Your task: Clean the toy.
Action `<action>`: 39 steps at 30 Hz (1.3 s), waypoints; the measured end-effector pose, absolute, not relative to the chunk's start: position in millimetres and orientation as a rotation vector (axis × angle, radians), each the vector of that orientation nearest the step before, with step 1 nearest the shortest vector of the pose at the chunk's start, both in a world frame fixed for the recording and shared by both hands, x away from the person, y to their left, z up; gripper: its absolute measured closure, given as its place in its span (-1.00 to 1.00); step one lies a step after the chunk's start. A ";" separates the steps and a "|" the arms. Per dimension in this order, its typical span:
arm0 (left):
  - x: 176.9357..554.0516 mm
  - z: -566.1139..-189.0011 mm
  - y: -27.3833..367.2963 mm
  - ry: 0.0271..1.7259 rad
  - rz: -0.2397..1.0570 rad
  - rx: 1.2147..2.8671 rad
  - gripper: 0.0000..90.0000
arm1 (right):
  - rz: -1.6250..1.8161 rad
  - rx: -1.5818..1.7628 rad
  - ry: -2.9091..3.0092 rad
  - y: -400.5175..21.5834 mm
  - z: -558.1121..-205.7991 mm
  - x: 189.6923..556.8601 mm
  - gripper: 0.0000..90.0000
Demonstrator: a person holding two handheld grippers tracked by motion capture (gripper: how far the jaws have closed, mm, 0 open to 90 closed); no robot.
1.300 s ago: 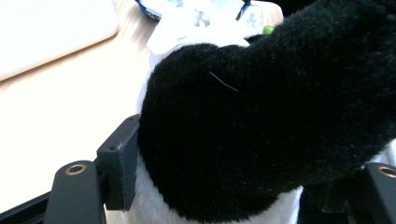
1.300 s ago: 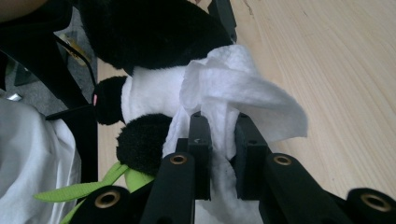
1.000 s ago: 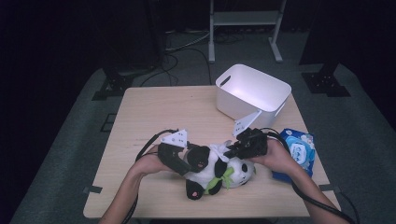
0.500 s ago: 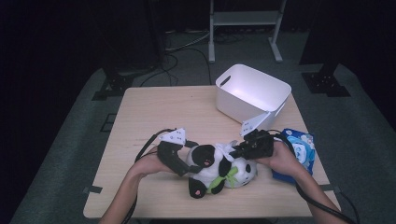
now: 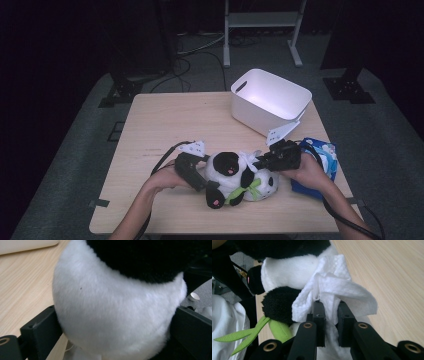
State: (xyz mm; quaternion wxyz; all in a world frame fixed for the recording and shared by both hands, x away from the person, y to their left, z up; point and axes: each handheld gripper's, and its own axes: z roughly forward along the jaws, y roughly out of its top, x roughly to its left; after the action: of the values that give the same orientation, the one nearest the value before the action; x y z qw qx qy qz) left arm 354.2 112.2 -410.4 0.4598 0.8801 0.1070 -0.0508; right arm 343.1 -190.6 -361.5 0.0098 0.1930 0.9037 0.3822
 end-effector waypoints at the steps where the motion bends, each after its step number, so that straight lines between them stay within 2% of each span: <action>1: 354.3 -409.8 113.0 0.265 -0.127 2.158 -0.82 | 1.185 0.600 2.821 -190.3 -361.0 342.9 0.76; 6: 353.1 -400.8 115.2 0.263 -0.100 2.123 -0.53 | 1.185 0.578 2.797 -190.8 -353.8 342.6 0.76; 11: 347.7 -384.2 116.7 0.238 -0.024 2.126 -0.42 | 1.192 0.556 2.777 -189.7 -342.5 342.4 0.76; 28: 330.4 -347.1 134.0 0.203 0.073 2.136 -0.39 | 1.325 0.396 2.721 -160.5 -297.7 336.0 0.76; 39: 329.5 -348.9 128.7 0.221 0.079 2.143 -0.41 | 1.293 0.466 2.782 -171.8 -323.3 341.0 0.76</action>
State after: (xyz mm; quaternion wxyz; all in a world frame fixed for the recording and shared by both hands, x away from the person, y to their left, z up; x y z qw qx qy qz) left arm 329.5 128.7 -348.9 0.4730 0.8758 0.0904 0.0324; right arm 341.0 -171.8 -323.3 0.0195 0.1501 0.8964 0.4166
